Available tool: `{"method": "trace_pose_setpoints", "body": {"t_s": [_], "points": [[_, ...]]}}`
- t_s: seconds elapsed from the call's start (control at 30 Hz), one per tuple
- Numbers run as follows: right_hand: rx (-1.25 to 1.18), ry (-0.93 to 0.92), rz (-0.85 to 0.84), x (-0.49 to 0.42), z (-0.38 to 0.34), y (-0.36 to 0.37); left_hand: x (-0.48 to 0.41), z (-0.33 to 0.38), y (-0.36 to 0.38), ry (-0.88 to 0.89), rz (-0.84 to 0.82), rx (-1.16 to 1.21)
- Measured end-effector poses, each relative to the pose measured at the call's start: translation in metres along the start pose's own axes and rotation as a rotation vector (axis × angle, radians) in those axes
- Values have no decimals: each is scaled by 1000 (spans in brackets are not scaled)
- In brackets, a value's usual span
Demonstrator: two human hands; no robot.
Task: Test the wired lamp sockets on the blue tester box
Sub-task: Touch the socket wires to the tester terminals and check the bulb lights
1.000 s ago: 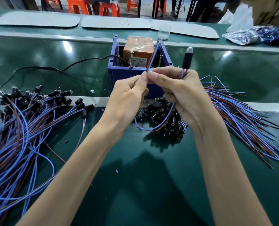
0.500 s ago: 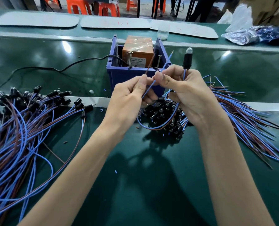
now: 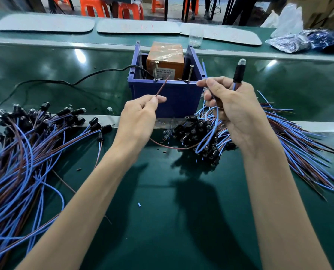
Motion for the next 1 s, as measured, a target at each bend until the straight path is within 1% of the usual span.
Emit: {"method": "trace_pose_setpoints", "body": {"t_s": [0.1,0.27,0.37,0.43,0.5,0.73,0.87,1.0], "points": [[35,10,50,-3,2,-2,-8,-7,1,-52,-11,-6],[62,90,130,-7,6,-4,-13,-13,-4,2,-8,-2],[88,78,113,-6,7,-4,-13,-12,-5,50,-15,0],[79,65,94,-6,8,-5,-12,-11,-8,48,-38,51],[72,57,106,-6,10,-6,-13,-11,-11,56,-35,54],[40,41,164,-7,11,-6,-10,-9,-17,92,120,96],[14,62,194,-8,10,-7,-10,-7,-19,155,177,68],[13,61,173,-7,10,-5,-13,-10,-19,142,199,68]]}}
Point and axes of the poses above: each hand's wrist, its own x-axis away from the middle knuckle, its own y-axis out of the palm, z = x × y, the point moved 2 cm from there along -x, towards the middle knuckle, and after that the axes turned 11 degrees about z, right-handed, at the moved point
